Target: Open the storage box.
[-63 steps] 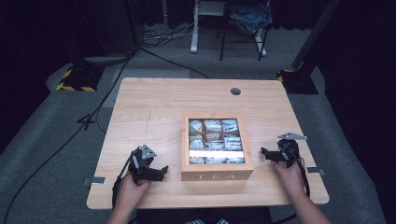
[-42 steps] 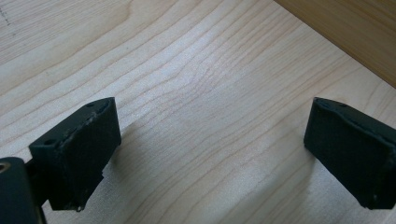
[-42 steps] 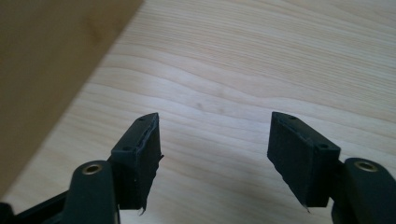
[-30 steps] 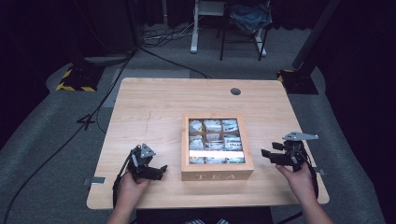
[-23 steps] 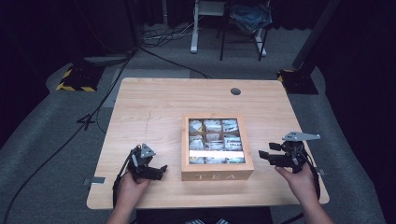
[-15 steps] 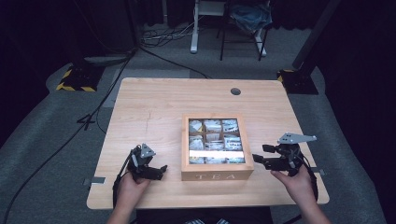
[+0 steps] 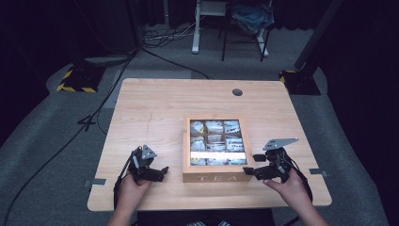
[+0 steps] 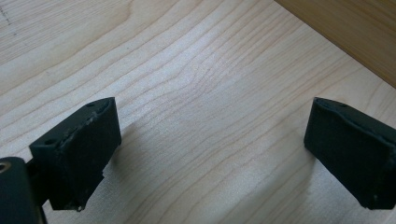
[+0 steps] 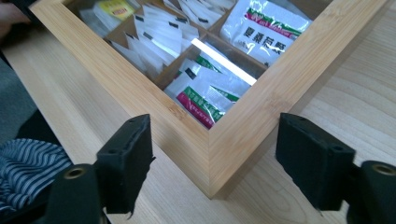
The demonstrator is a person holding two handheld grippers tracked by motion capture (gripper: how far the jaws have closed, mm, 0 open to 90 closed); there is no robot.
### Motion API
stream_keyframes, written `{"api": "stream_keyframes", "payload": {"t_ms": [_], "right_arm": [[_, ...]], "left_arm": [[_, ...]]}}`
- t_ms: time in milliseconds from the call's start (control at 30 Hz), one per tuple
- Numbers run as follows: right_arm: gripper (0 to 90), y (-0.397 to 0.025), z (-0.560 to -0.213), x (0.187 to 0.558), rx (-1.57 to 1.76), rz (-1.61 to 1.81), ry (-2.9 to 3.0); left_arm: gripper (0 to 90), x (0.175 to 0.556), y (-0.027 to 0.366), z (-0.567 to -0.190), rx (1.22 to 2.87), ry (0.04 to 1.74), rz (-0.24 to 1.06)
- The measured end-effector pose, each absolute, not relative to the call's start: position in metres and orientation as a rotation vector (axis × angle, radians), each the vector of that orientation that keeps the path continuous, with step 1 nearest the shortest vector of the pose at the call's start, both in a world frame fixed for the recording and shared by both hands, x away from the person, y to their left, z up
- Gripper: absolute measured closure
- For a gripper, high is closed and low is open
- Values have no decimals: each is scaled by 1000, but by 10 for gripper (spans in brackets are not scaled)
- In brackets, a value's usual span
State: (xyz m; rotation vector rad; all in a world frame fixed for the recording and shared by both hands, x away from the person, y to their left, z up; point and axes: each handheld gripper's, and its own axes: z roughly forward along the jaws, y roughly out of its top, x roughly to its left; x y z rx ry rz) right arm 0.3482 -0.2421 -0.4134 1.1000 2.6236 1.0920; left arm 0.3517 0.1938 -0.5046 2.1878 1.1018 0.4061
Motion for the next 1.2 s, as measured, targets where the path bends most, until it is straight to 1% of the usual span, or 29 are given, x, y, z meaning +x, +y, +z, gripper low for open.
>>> {"api": "stream_keyframes", "payload": {"t_ms": [167, 200, 267, 367, 467, 900, 967, 1000, 1200], "right_arm": [[244, -239, -417, 349, 1102, 1032, 2649], [214, -238, -420, 350, 1098, 1019, 2671], [199, -236, -421, 350, 1086, 998, 2689], [205, -234, -422, 350, 1065, 972, 2702], [209, -228, -427, 348, 1036, 877, 2702], [313, -228, -420, 345, 1053, 820, 2707], [364, -226, -415, 340, 1015, 816, 2678], [375, -227, -412, 340, 1028, 827, 2673], [402, -232, -405, 339, 1054, 890, 2659]], "left_arm": [[44, 352, 194, -505, 2188, 1102, 406], [44, 352, 194, -505, 2188, 1101, 408], [44, 352, 194, -505, 2188, 1100, 408], [44, 352, 194, -505, 2188, 1101, 408], [44, 352, 194, -505, 2188, 1101, 408], [44, 352, 194, -505, 2188, 1101, 408], [45, 352, 194, -505, 2186, 1101, 410], [45, 352, 194, -505, 2187, 1103, 406], [45, 352, 194, -505, 2186, 1104, 406]]}}
